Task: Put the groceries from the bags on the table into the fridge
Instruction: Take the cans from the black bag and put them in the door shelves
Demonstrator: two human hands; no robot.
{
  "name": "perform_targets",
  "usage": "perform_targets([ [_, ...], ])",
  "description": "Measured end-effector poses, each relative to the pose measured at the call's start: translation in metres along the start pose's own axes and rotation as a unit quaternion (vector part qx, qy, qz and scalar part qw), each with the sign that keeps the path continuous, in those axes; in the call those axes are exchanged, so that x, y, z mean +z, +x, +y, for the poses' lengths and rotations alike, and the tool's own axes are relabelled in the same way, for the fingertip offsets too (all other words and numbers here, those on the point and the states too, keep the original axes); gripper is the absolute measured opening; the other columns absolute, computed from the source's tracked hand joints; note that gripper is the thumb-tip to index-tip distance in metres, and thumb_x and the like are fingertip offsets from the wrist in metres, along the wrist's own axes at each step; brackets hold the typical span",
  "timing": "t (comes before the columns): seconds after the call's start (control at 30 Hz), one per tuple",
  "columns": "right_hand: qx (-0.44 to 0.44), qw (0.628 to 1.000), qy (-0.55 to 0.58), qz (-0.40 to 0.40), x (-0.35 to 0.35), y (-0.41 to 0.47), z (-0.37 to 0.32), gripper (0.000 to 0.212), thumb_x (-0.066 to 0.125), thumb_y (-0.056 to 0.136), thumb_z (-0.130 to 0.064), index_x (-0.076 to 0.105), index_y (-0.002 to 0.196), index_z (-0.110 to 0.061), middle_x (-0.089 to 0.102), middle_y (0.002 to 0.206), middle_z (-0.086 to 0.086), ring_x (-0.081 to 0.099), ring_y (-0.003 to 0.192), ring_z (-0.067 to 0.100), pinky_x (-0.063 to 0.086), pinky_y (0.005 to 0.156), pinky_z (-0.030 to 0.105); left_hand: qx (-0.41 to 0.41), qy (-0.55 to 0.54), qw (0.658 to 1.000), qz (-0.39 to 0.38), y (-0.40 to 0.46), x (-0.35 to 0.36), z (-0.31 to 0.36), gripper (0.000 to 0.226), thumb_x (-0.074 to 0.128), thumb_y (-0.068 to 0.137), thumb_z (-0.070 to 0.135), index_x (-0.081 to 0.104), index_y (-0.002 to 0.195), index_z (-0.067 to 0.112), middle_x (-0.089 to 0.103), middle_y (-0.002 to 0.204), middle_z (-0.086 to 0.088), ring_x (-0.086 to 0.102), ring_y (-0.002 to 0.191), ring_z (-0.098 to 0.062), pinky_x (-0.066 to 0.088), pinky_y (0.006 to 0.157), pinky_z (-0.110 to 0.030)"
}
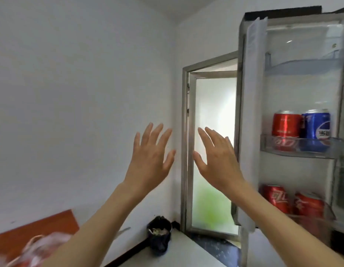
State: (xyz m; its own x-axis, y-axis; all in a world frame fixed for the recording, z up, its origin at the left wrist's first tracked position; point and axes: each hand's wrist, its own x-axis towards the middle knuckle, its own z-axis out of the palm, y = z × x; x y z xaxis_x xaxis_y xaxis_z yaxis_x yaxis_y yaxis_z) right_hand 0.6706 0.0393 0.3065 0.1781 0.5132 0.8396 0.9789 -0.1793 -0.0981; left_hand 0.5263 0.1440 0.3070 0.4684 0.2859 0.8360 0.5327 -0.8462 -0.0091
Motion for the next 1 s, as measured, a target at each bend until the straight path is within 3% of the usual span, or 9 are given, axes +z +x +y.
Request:
perform_targets([
  [0.1,-0.020,0.998,0.045,-0.030,0.044,-0.025,-0.073,0.059,0.048,0.089,-0.039,0.035,0.141,-0.014,0.042,0.144,0.013,0.039,0.133,0.031,0.025,0.110,0.054,-0.057,0.035,0.996,-0.056,-0.069,-0.020,-0.070,0.056,0.027,0.090,0.045,0.033,0.140,0.019,0.034,0.148,-0.008,0.021,0.141,-0.031,0.016,0.110,-0.053],
  [0.2,-0.039,0.993,0.076,-0.080,0.090,-0.053,-0.144,0.063,0.032,0.089,-0.051,0.032,0.143,-0.017,0.038,0.147,0.011,0.037,0.135,0.031,0.029,0.109,0.057,-0.110,0.068,0.987,-0.096,-0.134,-0.044,-0.129,0.055,0.026,0.091,0.047,0.029,0.140,0.022,0.031,0.150,-0.008,0.020,0.141,-0.032,0.015,0.110,-0.055],
  [0.33,-0.057,0.977,0.131,-0.159,0.139,-0.086,-0.236,0.062,0.036,0.094,-0.049,0.018,0.148,-0.023,0.020,0.155,0.007,0.019,0.143,0.025,0.012,0.115,0.049,-0.179,0.105,0.970,-0.130,-0.206,-0.082,-0.186,0.059,0.017,0.091,0.052,0.019,0.145,0.027,0.014,0.156,-0.003,0.001,0.144,-0.025,0.002,0.114,-0.051],
  [0.43,-0.083,0.958,0.171,-0.214,0.170,-0.101,-0.299,0.064,0.038,0.095,-0.046,0.010,0.149,-0.025,0.010,0.158,0.004,0.008,0.146,0.022,0.004,0.116,0.045,-0.235,0.135,0.950,-0.154,-0.247,-0.107,-0.227,0.055,0.025,0.097,0.044,0.011,0.147,0.027,0.001,0.158,0.001,-0.011,0.144,-0.020,-0.006,0.115,-0.045],
  [0.63,-0.131,0.924,0.248,-0.261,0.233,-0.117,-0.406,0.062,0.040,0.095,-0.044,0.016,0.148,-0.023,0.015,0.157,0.005,0.013,0.144,0.024,0.009,0.116,0.047,-0.312,0.160,0.921,-0.169,-0.318,-0.148,-0.304,0.054,0.031,0.097,0.039,0.017,0.146,0.024,0.008,0.157,0.000,-0.007,0.144,-0.021,0.002,0.116,-0.046],
  [0.8,-0.168,0.887,0.303,-0.305,0.295,-0.127,-0.488,0.059,0.043,0.095,-0.038,0.021,0.147,-0.021,0.019,0.156,0.006,0.013,0.144,0.024,0.010,0.116,0.048,-0.347,0.191,0.903,-0.166,-0.378,-0.165,-0.378,0.053,0.029,0.092,0.040,0.031,0.141,0.019,0.027,0.151,-0.008,0.014,0.142,-0.031,0.014,0.112,-0.050],
  [1.0,-0.187,0.841,0.360,-0.359,0.379,-0.136,-0.565,0.059,0.045,0.094,-0.037,0.024,0.146,-0.019,0.022,0.154,0.007,0.017,0.143,0.025,0.013,0.116,0.045,-0.455,0.210,0.829,-0.248,-0.435,-0.169,-0.471,0.055,0.033,0.098,0.038,0.017,0.147,0.019,0.010,0.156,-0.005,-0.002,0.144,-0.024,0.005,0.116,-0.045],
])
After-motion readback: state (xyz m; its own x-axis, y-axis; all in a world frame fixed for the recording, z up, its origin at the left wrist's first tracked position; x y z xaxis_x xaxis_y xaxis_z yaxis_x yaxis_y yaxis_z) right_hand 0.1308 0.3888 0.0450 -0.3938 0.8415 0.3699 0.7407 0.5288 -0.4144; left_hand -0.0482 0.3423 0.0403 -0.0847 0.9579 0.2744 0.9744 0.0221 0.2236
